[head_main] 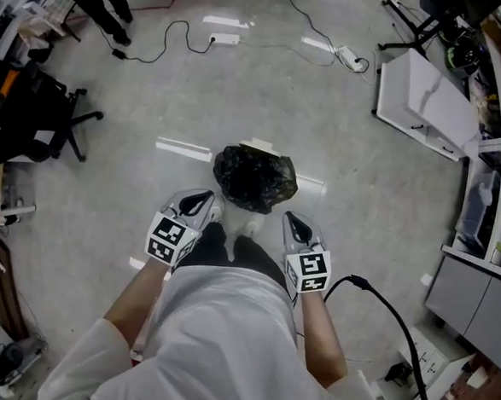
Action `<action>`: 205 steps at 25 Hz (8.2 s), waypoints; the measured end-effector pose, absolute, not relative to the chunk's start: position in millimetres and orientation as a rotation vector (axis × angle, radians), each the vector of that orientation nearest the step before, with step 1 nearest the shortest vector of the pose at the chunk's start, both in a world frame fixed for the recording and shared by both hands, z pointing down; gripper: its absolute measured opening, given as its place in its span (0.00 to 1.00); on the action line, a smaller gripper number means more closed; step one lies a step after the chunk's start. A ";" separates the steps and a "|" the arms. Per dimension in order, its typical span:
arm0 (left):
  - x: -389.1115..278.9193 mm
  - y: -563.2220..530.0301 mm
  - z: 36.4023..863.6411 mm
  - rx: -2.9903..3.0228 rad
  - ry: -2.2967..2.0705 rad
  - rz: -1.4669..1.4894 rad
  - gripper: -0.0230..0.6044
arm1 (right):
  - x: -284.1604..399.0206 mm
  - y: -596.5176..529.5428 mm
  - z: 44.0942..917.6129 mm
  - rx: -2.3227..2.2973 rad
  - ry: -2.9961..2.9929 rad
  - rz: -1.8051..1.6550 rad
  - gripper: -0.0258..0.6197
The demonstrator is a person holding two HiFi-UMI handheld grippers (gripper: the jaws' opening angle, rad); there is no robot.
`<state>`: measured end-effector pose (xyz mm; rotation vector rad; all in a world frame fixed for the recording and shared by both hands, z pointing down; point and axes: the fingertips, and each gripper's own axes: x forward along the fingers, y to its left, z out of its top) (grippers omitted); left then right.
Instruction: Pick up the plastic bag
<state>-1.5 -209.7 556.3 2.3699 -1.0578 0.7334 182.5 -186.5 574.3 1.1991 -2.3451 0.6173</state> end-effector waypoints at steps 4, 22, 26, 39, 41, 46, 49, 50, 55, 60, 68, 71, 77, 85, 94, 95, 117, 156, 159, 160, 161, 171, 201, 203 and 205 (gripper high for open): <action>-6.7 -226.1 592.1 2.338 -1.050 0.772 0.04 | 180.3 -196.2 600.6 1.202 -2.303 0.636 0.04; -30.3 -275.2 790.6 2.199 -0.945 0.922 0.04 | 175.9 -231.6 785.0 1.214 -2.092 0.825 0.04; -34.2 -284.8 843.0 2.143 -0.918 0.975 0.04 | 179.1 -238.7 831.3 1.223 -2.047 0.875 0.04; -42.0 -287.6 1007.1 1.894 -0.820 1.052 0.38 | 198.3 -243.8 994.7 1.252 -1.837 0.993 0.22; -45.5 -284.4 1025.7 1.842 -0.812 1.057 0.44 | 202.4 -242.4 1015.9 1.269 -1.791 1.017 0.32; -46.1 -283.3 1057.3 1.774 -0.821 1.049 0.58 | 212.7 -241.6 1054.5 1.318 -1.699 1.060 0.44; -43.0 -284.9 1076.1 1.748 -0.821 1.029 0.61 | 217.1 -239.8 1075.8 1.340 -1.641 1.085 0.51; -41.7 -285.4 1082.7 1.744 -0.817 1.030 0.61 | 218.3 -239.0 1083.5 1.341 -1.621 1.093 0.56; -35.0 -280.4 1122.0 1.714 -0.770 1.078 0.67 | 222.1 -230.6 1123.0 1.285 -1.544 1.121 0.64; -32.2 -278.1 1145.6 1.722 -0.765 1.116 0.54 | 217.3 -220.7 1151.4 1.201 -1.524 1.163 0.61; -40.5 -271.0 1139.9 1.711 -0.850 1.131 0.05 | 208.8 -215.7 1147.6 1.125 -1.626 1.139 0.04; -43.2 -268.6 1128.1 1.732 -0.858 1.146 0.05 | 208.9 -217.5 1131.9 1.125 -1.655 1.131 0.04; -58.1 -270.3 1076.7 1.753 -0.916 1.155 0.05 | 210.0 -223.9 1078.5 1.145 -1.703 1.106 0.04; -64.0 -263.2 994.9 1.787 -0.943 1.144 0.05 | 207.2 -222.7 995.6 1.157 -1.747 1.075 0.04; -62.0 -251.7 883.6 1.835 -0.987 1.073 0.05 | 202.6 -213.2 895.0 1.179 -1.807 1.047 0.04; -62.0 -252.0 870.6 1.842 -0.994 1.067 0.05 | 203.5 -212.6 884.4 1.179 -1.815 1.040 0.04; -60.8 -197.4 713.3 1.951 -1.065 0.956 0.05 | 215.9 -171.6 720.6 1.170 -2.003 0.920 0.04; -177.5 -86.3 498.6 2.333 -1.095 0.648 0.05 | 110.4 -26.4 506.1 1.526 -2.183 0.538 0.04; -184.6 -72.8 494.1 2.343 -1.094 0.655 0.05 | 108.9 -12.5 496.8 1.552 -2.180 0.519 0.04; -184.7 -67.4 493.2 2.345 -1.091 0.663 0.05 | 109.6 -7.4 494.0 1.557 -2.182 0.514 0.04; -183.8 -62.0 492.8 2.347 -1.088 0.671 0.05 | 111.0 -2.2 491.5 1.561 -2.184 0.511 0.04; -163.3 -24.1 491.0 2.292 -1.127 0.653 0.05 | 147.3 33.9 485.8 1.543 -2.200 0.523 0.04; -99.5 30.1 459.7 2.280 -1.171 0.593 0.05 | 171.3 73.9 457.8 1.398 -2.370 0.482 0.04; -97.4 30.3 458.1 2.285 -1.163 0.590 0.05 | 169.9 73.3 456.7 1.401 -2.373 0.482 0.04; -94.8 30.0 457.2 2.291 -1.155 0.588 0.05 | 169.2 72.4 455.8 1.403 -2.376 0.482 0.04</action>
